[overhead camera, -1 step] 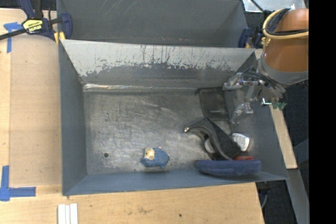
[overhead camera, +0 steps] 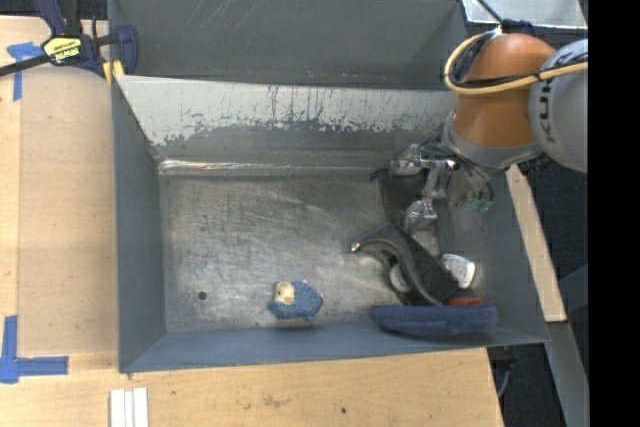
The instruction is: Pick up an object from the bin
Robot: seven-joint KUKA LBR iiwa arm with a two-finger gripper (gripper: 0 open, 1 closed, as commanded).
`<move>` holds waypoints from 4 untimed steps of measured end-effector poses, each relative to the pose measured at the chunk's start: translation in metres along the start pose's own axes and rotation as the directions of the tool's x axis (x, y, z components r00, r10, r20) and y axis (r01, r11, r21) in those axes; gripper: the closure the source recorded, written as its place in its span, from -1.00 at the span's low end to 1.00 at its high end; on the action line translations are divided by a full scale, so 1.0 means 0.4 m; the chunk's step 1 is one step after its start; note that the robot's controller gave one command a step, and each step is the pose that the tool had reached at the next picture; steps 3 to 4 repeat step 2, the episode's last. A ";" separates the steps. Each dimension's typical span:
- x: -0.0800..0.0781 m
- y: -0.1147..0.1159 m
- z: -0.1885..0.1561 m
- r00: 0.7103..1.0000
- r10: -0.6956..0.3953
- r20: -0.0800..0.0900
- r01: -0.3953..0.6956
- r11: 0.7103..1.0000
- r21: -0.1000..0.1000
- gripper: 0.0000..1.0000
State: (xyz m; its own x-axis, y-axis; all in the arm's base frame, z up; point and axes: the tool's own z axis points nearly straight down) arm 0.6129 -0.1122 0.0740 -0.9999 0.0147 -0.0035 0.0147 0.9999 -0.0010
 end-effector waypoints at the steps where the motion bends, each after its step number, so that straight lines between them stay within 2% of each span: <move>1: -0.009 -0.003 -0.016 1.000 0.001 0.014 -0.001 1.000 0.001 1.00; 2: 0.019 -0.013 -0.404 0.879 -0.476 0.007 0.476 0.879 0.004 1.00; 4: 0.019 -0.013 -0.404 0.879 -0.476 0.007 0.476 0.879 0.004 1.00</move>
Offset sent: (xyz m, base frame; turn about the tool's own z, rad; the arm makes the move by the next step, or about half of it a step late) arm 0.0000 0.0000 0.0000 0.0000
